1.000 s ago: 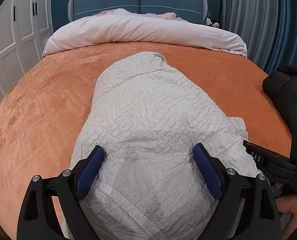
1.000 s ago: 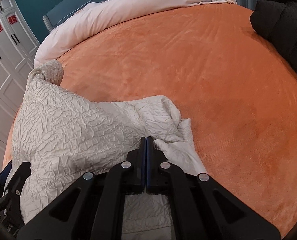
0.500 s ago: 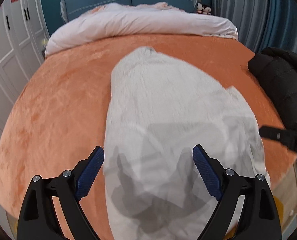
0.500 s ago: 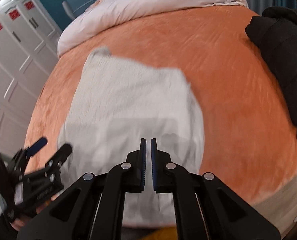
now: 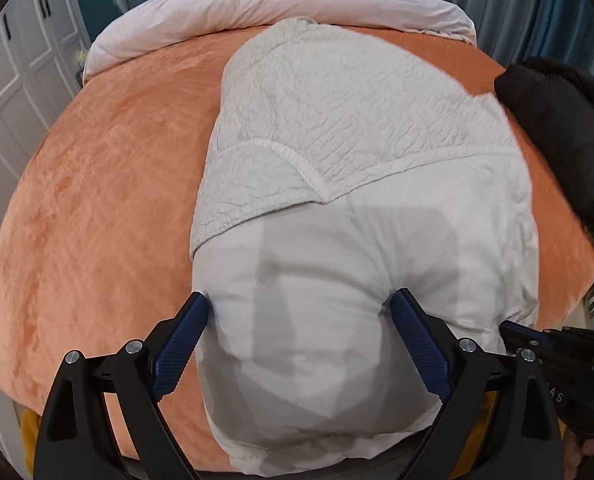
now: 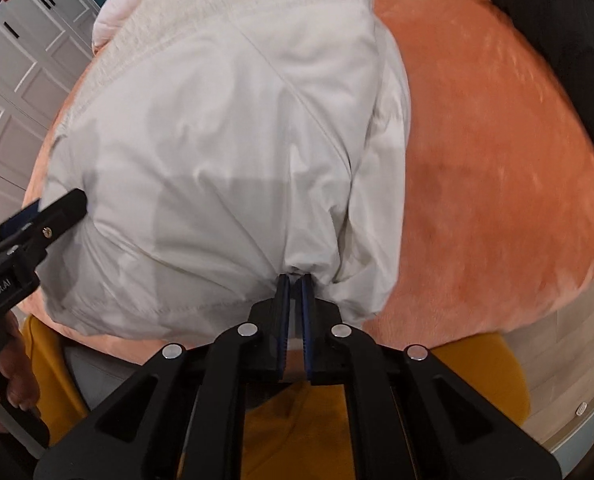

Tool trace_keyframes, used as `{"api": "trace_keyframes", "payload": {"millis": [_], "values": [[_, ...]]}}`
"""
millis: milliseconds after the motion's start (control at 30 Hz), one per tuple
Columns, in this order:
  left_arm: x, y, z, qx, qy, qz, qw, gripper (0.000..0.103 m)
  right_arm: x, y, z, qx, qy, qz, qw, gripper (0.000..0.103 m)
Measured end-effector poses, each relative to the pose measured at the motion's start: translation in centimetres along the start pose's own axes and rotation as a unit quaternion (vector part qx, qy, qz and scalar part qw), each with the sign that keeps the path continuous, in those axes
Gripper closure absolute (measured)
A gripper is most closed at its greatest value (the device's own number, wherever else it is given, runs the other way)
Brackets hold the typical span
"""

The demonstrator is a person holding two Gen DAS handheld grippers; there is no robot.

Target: Fold large clothes

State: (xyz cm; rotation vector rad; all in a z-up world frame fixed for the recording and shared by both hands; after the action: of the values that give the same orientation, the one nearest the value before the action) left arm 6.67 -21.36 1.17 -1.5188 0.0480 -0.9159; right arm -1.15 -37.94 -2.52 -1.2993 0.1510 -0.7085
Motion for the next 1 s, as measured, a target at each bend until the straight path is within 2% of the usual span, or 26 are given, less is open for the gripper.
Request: {"api": "trace_keyframes", "payload": {"millis": [200, 300, 367, 433, 533, 600, 667, 700, 733, 800, 867, 933, 967, 1000], "values": [[-0.9, 0.5, 0.4, -0.002, -0.001, -0.002, 1.0000, 0.006, -1.0, 0.6, -0.2, 0.013, -0.003, 0.000, 1.000, 0.101], [-1.2, -1.1, 1.8, -0.040, -0.040, -0.010, 0.9983, 0.010, -0.7, -1.9, -0.6, 0.036, 0.014, -0.014, 0.999, 0.098], [-2.1, -2.8, 2.6, -0.066, -0.054, -0.017, 0.9962, 0.012, -0.1, -4.6, -1.1, 0.060, 0.017, -0.050, 0.997, 0.086], [-3.2, -4.2, 2.6, -0.081, -0.034, -0.021, 0.9959, 0.011, 0.7, -6.3, -1.8, 0.074, 0.029, -0.075, 0.994, 0.054], [-5.7, -4.8, 1.3, -0.080, 0.020, -0.006, 0.9966, 0.011, 2.3, -6.4, -3.0, 0.066, 0.045, -0.085, 0.993, 0.051], [-7.2, -4.1, 0.6, -0.056, 0.043, 0.004, 0.9975, 0.011, 3.0, -5.3, -3.6, 0.068, 0.064, -0.073, 0.993, 0.051], [-7.9, -3.1, 0.4, -0.030, 0.048, 0.013, 0.9983, 0.013, 4.4, -3.5, -3.5, 0.089, 0.081, -0.050, 0.991, 0.051], [-8.0, -2.7, 0.4, -0.021, 0.047, 0.011, 0.9986, 0.016, 4.6, -3.0, -3.1, 0.099, 0.084, -0.039, 0.991, 0.060], [-8.0, -2.2, 0.6, -0.010, 0.048, 0.013, 0.9987, 0.019, 4.6, -2.5, -2.6, 0.109, 0.082, -0.030, 0.990, 0.084], [-7.9, -1.7, 1.1, 0.004, 0.049, 0.018, 0.9986, 0.029, 4.6, -3.3, -1.1, 0.104, 0.056, -0.043, 0.992, 0.100], [-7.7, -1.8, 2.0, 0.003, 0.036, 0.019, 0.9992, 0.034, 4.4, -5.7, -1.0, 0.126, 0.054, -0.075, 0.988, 0.102], [-7.8, -1.8, 2.7, 0.004, 0.027, 0.020, 0.9994, 0.035, 3.6, -8.0, -2.6, 0.168, 0.090, -0.094, 0.977, 0.103], [-7.9, -1.7, 3.0, -0.002, 0.021, 0.023, 0.9995, 0.035, 3.1, -7.6, -3.4, 0.168, 0.102, -0.088, 0.977, 0.103], [-7.9, -1.3, 3.2, -0.006, 0.015, 0.028, 0.9995, 0.034, 2.6, -5.9, -4.1, 0.141, 0.103, -0.070, 0.982, 0.103]]}}
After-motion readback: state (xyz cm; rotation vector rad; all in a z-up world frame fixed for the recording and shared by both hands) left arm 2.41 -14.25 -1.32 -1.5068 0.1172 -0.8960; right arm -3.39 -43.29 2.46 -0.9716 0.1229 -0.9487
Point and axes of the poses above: each gripper's, at about its wrist camera, not at the fingertips, and y roughly the way its jaws point, z to its left, x to its top, the point moved 2 cm from there along y, roughly the way its jaws point, and after that the axes turned 9 degrees about y, right-handed, at the moved point
